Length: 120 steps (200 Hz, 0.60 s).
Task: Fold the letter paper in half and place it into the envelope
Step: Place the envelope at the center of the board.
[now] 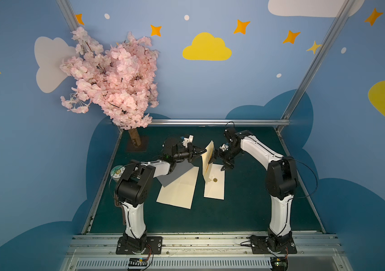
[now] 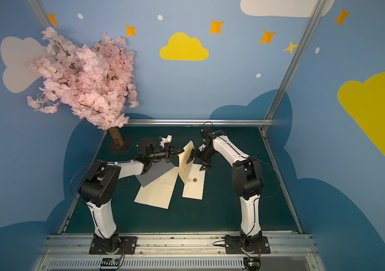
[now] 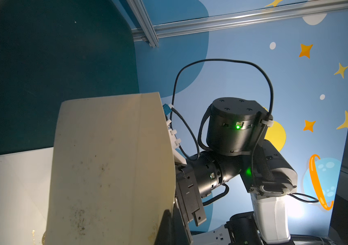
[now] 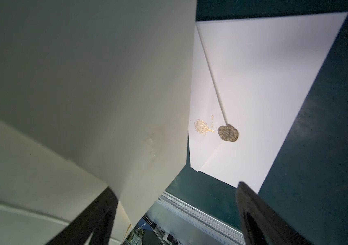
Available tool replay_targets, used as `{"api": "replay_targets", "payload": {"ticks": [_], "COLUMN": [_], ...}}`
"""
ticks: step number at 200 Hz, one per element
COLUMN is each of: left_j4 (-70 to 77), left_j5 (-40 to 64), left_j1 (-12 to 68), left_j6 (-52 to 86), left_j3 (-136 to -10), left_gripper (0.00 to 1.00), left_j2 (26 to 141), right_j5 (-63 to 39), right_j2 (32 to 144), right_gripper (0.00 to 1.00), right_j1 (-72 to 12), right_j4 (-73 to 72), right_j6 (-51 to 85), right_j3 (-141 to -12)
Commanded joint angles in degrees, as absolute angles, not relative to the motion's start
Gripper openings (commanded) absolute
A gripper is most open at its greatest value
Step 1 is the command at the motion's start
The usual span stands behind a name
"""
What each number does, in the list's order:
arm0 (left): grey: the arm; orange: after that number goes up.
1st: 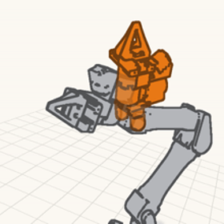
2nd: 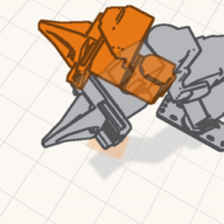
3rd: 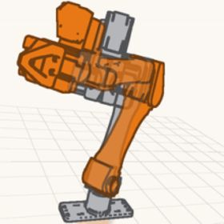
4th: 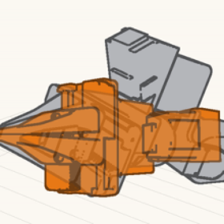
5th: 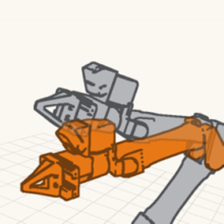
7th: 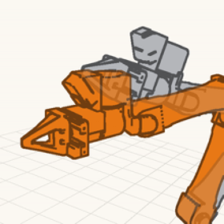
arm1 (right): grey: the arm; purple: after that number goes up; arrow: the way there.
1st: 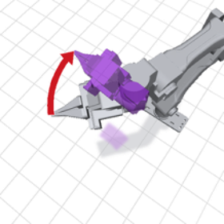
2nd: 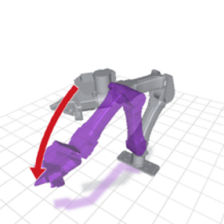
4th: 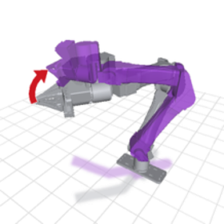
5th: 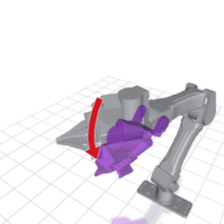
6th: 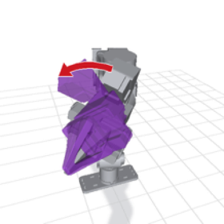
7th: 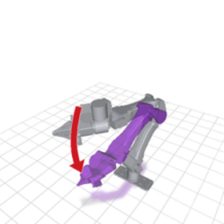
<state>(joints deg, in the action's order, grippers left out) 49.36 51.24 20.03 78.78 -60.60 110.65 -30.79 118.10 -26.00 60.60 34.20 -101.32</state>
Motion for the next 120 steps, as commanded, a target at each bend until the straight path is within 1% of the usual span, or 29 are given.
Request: {"api": "replay_targets", "payload": {"ticks": [1, 46, 120], "left_j4": [50.5, 49.6, 50.0], "left_j5": [50.7, 50.4, 48.1], "left_j1": [20.3, 22.3, 28.5], "left_j6": [78.8, 79.3, 81.6], "left_j3": [-62.1, -65.7, -75.9], "left_gripper": [0.03, 0.03, 0.03], "left_j2": [111.1, 113.6, 121.8], "right_j5": [-29.9, -32.3, -31.1], "right_j2": [117.2, 110.7, 98.8], "right_gripper": [0.87, 0.87, 0.87], "right_j1": [-26.0, -22.8, -13.7], "right_j4": [62.5, 63.1, 63.8], "right_j6": [32.5, 31.5, 29.3], "right_j3": [-103.2, -100.3, -88.4]}}
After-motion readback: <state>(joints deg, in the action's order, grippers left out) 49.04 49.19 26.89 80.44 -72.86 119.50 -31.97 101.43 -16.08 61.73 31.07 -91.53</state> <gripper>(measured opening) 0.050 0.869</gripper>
